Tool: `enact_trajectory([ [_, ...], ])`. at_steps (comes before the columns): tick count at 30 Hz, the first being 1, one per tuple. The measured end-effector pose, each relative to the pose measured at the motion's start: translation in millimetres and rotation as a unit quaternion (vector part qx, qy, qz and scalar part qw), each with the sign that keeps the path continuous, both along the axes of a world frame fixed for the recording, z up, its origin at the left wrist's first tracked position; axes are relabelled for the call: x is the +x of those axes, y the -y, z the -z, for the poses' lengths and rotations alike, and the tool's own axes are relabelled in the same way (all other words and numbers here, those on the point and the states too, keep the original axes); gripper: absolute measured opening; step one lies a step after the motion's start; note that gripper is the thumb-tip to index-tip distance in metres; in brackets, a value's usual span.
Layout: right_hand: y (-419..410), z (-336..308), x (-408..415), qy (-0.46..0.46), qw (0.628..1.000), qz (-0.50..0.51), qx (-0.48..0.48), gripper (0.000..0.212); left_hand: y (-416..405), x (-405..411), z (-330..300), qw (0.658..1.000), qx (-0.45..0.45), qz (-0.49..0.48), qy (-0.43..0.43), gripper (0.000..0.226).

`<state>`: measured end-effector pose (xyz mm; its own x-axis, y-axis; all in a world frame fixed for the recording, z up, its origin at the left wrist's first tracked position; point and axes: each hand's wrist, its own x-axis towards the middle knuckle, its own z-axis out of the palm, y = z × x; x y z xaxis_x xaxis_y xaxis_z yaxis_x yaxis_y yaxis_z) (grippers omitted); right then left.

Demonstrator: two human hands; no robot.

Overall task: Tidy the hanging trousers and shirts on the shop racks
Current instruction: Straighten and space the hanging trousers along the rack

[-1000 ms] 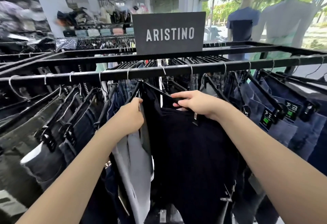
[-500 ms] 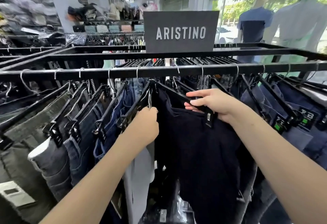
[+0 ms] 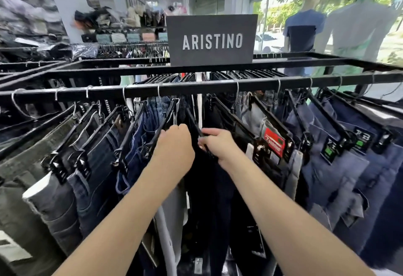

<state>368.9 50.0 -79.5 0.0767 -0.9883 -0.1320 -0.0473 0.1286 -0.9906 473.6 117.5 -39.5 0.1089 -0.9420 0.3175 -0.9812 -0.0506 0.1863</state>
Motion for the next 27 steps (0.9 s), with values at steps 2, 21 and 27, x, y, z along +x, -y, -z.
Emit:
enact_trajectory([
  [2, -12.3, 13.9, -1.8, 0.045, 0.999, -0.005, 0.025, 0.042, -8.9, -10.8, 11.6, 1.000, -0.001, 0.003, 0.019, 0.028],
  [21, -107.6, -20.4, -44.1, -0.092, 0.981, -0.164, -0.042, 0.029, -101.0, 59.5, 46.1, 0.758, 0.222, 0.085, -0.607, 0.052],
  [27, -117.8, -15.6, -56.5, -0.355, 0.899, -0.050, -0.251, 0.065, -96.8, 110.9, 36.9, 0.794, 0.260, 0.118, -0.536, 0.061],
])
